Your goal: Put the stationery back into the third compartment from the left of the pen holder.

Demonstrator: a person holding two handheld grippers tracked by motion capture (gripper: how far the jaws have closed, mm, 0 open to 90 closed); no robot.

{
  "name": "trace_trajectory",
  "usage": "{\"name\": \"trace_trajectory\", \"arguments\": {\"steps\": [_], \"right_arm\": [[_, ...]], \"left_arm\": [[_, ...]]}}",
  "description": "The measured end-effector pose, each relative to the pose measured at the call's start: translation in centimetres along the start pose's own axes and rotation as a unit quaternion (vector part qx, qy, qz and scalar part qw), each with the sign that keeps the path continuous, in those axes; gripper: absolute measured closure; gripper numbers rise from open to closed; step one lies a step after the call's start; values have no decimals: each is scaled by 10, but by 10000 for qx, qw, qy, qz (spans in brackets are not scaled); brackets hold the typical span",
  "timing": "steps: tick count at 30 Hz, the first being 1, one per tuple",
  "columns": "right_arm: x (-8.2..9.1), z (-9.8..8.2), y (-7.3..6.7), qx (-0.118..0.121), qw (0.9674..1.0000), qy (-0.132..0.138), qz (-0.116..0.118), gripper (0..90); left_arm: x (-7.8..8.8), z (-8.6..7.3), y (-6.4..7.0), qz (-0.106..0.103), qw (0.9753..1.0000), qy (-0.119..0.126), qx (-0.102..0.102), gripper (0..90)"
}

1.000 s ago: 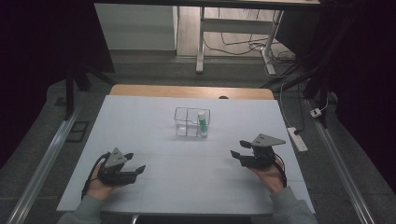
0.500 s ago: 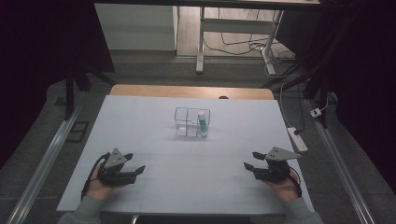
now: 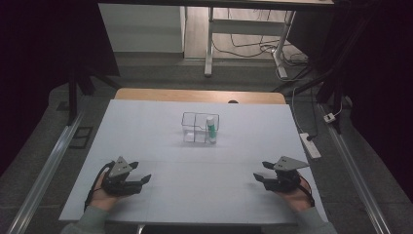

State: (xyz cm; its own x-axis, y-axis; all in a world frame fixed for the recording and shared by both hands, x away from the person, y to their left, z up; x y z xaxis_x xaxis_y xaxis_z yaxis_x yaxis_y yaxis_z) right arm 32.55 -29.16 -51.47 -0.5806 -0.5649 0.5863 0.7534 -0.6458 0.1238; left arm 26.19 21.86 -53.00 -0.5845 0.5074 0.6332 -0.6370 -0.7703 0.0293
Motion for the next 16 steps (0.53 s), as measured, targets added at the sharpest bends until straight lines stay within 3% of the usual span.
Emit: {"name": "trace_trajectory", "arguments": {"steps": [16], "right_arm": [[3,0,0,-5,10000,63,-47,395]], "left_arm": [[0,0,-1,0,10000,27,-5,308]]}}
Point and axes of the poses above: each handheld gripper's, and its own axes: x roughly backward along the jaws, z roughly out of its top, y roughly to its right, the point moved 1 cm from there along -x, roughly forward along the jaws, and after that the axes turned 3 degrees about -z, right-handed, at the moved point
